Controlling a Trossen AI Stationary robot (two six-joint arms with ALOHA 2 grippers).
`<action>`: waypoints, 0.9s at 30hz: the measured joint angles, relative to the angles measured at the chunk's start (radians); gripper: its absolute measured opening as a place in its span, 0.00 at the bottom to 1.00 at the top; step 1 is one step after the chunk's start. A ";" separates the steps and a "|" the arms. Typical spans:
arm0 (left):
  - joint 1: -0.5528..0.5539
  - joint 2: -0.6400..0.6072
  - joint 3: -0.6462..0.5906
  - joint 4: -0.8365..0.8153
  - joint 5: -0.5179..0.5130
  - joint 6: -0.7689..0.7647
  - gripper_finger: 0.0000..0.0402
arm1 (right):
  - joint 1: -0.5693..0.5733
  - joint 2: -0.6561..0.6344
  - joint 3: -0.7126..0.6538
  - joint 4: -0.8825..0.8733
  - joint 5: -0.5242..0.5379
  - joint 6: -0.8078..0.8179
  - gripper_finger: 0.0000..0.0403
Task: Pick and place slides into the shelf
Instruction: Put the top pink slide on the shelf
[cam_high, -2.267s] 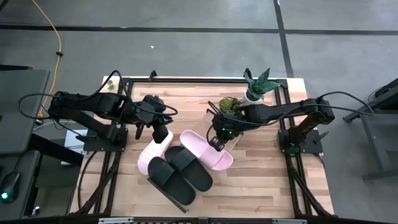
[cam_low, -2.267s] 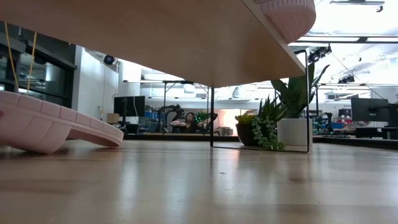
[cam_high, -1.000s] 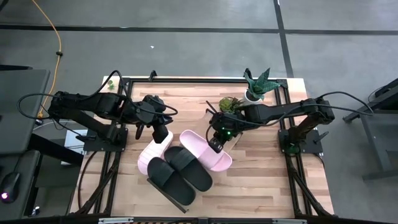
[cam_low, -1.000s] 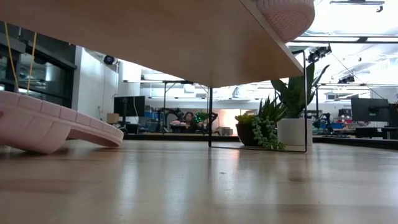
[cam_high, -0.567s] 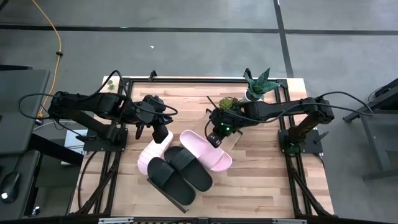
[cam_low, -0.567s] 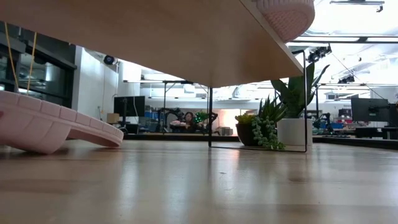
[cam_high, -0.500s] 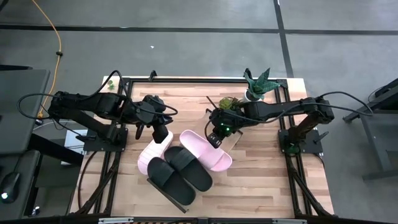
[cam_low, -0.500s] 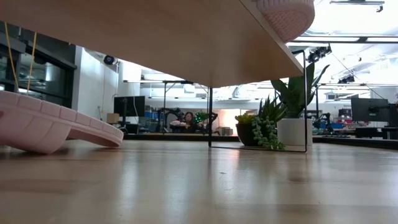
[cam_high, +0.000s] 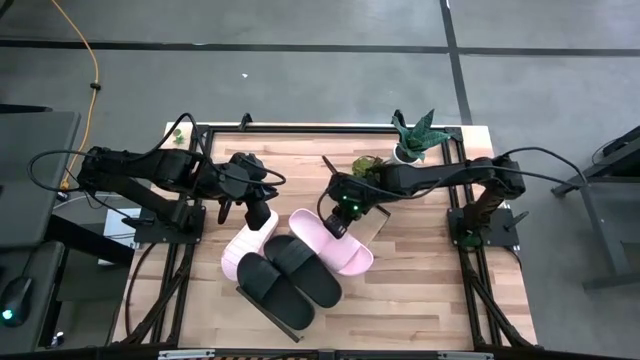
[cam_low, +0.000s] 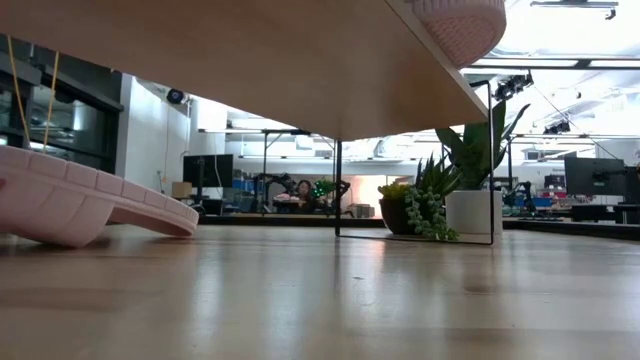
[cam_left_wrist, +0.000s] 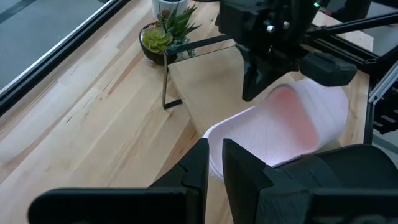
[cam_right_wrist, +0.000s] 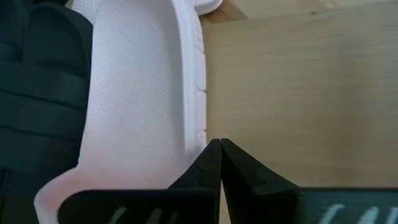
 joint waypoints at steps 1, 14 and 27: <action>0.000 0.000 0.000 0.000 0.000 0.000 0.09 | 0.000 0.003 0.000 0.006 -0.004 -0.002 0.00; 0.000 0.000 0.000 0.000 0.000 0.000 0.09 | 0.000 0.010 0.000 0.039 -0.048 -0.024 0.00; 0.000 0.000 0.000 -0.001 0.000 0.000 0.09 | 0.000 0.024 0.000 0.073 -0.027 -0.038 0.00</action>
